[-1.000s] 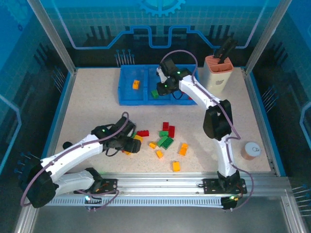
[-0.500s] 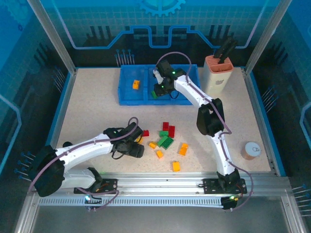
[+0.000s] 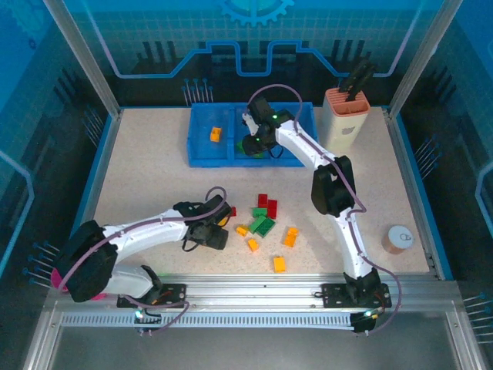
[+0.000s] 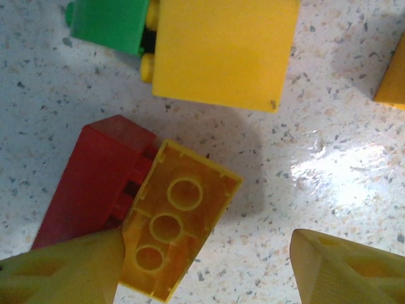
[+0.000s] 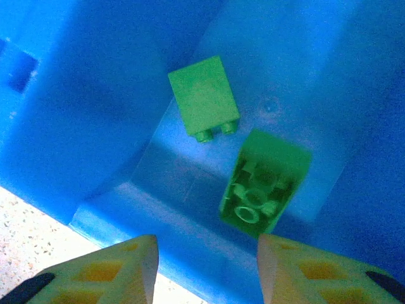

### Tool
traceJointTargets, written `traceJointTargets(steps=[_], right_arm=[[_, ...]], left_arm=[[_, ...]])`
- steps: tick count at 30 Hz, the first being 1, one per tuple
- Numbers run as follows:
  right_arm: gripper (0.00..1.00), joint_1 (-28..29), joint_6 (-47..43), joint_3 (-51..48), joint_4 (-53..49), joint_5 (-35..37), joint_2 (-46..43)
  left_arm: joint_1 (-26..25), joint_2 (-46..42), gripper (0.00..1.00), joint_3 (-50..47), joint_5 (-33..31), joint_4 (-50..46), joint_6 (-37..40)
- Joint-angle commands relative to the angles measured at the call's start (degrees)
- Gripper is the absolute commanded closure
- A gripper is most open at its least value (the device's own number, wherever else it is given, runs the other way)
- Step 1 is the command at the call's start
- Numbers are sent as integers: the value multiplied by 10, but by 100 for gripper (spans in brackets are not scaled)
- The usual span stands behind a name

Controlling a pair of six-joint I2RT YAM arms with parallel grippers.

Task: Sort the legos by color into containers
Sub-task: Place the lego in the container, then pick up the lego from the middle-left of the table.

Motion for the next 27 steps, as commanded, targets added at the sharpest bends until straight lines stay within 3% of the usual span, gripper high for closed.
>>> traceJointTargets(steps=[1, 12, 17, 27], right_arm=[[52, 5, -8, -14, 1, 1, -30], [50, -1, -6, -66, 20, 14, -94], [50, -5, -5, -85, 20, 19, -109], [49, -6, -4, -164, 19, 28, -181]], left_arm=[[-1, 30, 29, 8, 2, 16, 1], [-2, 93, 36, 20, 23, 28, -7], [-2, 116, 52, 27, 23, 34, -18], [1, 131, 75, 37, 23, 19, -44]])
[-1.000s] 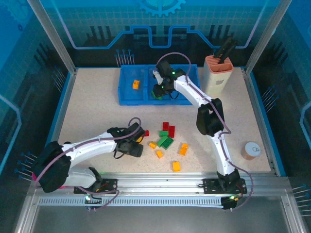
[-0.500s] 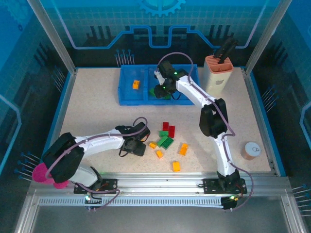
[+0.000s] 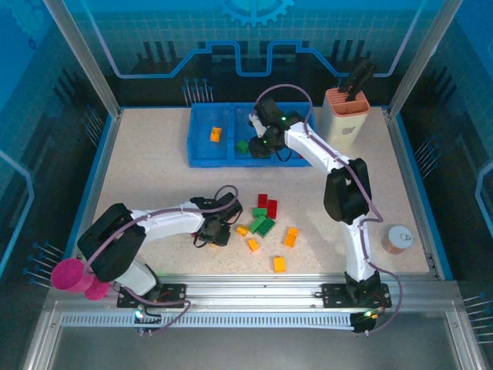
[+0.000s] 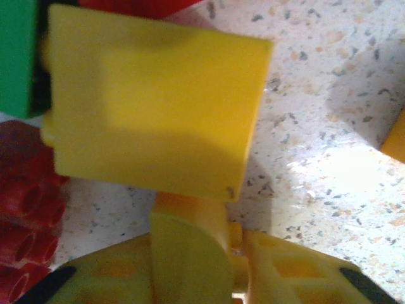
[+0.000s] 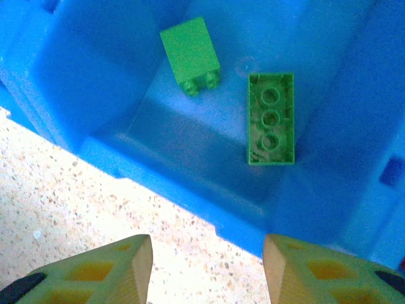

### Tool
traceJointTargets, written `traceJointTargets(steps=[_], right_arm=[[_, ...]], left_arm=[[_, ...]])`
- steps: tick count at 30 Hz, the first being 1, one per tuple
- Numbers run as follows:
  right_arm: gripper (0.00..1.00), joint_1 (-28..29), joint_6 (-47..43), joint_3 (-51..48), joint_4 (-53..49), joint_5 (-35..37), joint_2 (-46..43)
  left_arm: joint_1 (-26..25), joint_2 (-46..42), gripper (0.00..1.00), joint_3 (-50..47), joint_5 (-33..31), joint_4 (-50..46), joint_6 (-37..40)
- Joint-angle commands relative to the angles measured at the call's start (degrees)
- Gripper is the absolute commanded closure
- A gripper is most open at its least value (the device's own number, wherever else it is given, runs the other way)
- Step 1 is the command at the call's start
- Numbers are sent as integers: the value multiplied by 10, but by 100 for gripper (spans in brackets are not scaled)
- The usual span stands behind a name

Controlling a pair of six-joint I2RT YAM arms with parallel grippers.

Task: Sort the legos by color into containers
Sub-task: Pick up the lego from the middle-left of the table, then place the lego in the container.

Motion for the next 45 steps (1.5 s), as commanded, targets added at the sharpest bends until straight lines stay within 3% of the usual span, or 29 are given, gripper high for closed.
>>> traceJointTargets(steps=[1, 9, 14, 18, 24, 32, 39, 45], right_arm=[[49, -6, 0, -38, -4, 10, -72], [47, -11, 24, -216, -11, 32, -221], [46, -12, 81, -344, 0, 27, -312], [46, -12, 131, -427, 21, 13, -365], [45, -1, 201, -516, 30, 0, -437], [43, 7, 271, -602, 35, -2, -513], [41, 22, 307, -618, 70, -13, -515], [40, 27, 332, -617, 141, -39, -477]], left_arm=[[3, 20, 76, -5, 4, -4, -23], [45, -56, 82, 62, 0, -56, -14], [132, -99, 88, 168, -17, -79, 24], [201, -83, 89, 236, -27, -40, 63], [261, 13, 88, 336, -34, 16, 109], [295, 183, 88, 493, -27, 39, 126], [309, 313, 88, 618, -26, 6, 142], [317, 380, 88, 660, -13, -4, 138]])
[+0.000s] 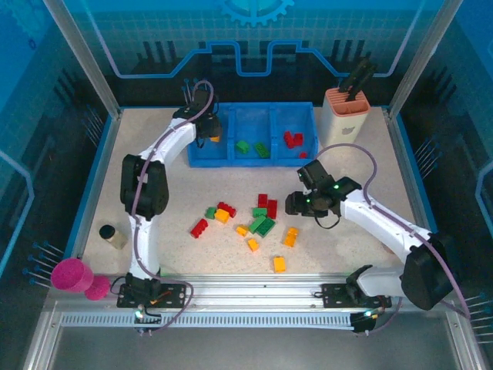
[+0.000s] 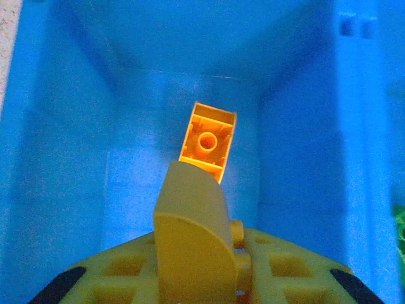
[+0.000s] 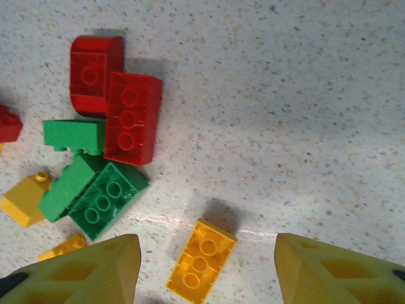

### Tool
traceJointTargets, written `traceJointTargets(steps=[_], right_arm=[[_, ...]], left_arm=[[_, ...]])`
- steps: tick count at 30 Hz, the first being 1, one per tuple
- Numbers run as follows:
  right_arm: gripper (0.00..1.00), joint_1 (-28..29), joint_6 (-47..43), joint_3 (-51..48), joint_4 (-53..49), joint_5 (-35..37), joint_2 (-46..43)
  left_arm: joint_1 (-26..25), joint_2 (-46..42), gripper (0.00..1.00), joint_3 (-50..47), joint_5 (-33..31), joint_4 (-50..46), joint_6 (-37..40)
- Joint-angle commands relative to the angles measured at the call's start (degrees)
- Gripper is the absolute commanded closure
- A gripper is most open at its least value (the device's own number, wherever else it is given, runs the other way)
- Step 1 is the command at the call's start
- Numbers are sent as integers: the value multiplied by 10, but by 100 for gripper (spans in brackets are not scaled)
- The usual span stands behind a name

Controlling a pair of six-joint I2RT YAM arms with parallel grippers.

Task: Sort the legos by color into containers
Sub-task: Place the lego in the container, then pick up the lego from the center of the table.

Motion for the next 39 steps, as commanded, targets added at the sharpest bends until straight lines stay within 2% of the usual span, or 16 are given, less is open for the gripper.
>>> traceJointTargets(steps=[1, 15, 28, 39], right_arm=[[40, 12, 30, 1, 62, -26, 29], [38, 31, 26, 44, 117, -49, 160], [38, 35, 33, 62, 142, -64, 227], [40, 36, 30, 80, 132, -60, 273]], left_arm=[[8, 30, 88, 27, 16, -26, 7], [9, 70, 78, 36, 31, -26, 5], [9, 46, 50, 35, 48, -27, 10], [9, 6, 44, 22, 57, -33, 15]])
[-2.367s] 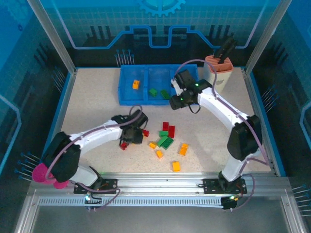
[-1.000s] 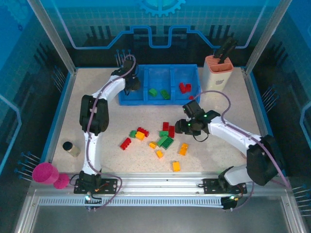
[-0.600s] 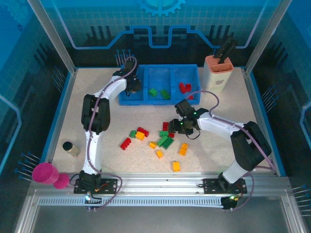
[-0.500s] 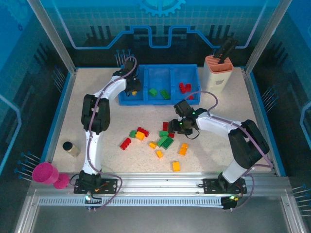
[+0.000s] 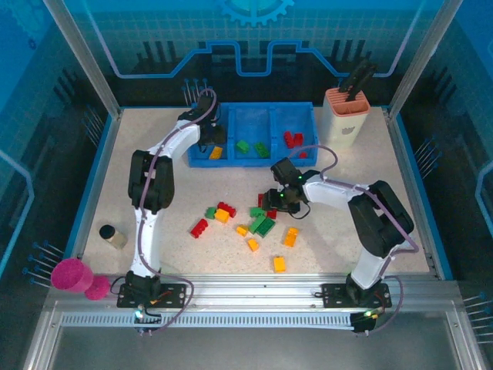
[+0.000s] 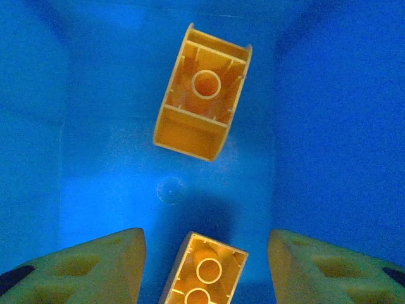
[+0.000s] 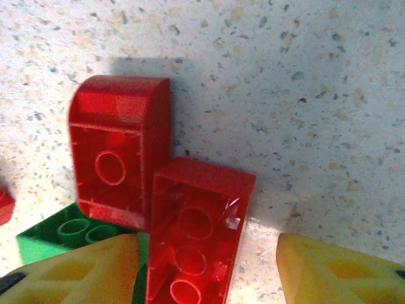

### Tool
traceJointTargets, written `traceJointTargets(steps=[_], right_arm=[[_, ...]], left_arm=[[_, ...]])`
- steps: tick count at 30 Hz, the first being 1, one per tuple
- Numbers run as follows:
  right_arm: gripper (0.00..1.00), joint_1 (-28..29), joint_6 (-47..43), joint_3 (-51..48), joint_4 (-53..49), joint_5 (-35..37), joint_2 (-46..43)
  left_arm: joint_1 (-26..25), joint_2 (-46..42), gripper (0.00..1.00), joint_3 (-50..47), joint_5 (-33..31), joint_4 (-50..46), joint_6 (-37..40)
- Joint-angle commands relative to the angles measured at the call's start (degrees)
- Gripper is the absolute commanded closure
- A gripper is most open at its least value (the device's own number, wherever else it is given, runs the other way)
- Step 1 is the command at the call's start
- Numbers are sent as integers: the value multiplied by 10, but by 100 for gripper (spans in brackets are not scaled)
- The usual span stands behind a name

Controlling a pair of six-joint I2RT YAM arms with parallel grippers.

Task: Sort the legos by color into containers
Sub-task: Pick up the lego from the center of the table.

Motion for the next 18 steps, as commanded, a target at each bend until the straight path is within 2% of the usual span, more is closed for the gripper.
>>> traceJointTargets(steps=[1, 5, 11, 14, 18], right_arm=[[41, 9, 3, 17, -19, 0, 19], [46, 10, -8, 33, -54, 22, 43], [60, 9, -34, 48, -69, 31, 61], [67, 6, -56, 55, -91, 39, 54], [68, -5, -96, 68, -140, 57, 12]], left_arm=[[4, -55, 44, -5, 14, -16, 13], [3, -89, 43, -22, 19, -18, 17], [-12, -157, 41, -50, 12, -37, 38], [-21, -199, 40, -81, 9, -46, 45], [-39, -262, 39, -139, 17, -65, 43]])
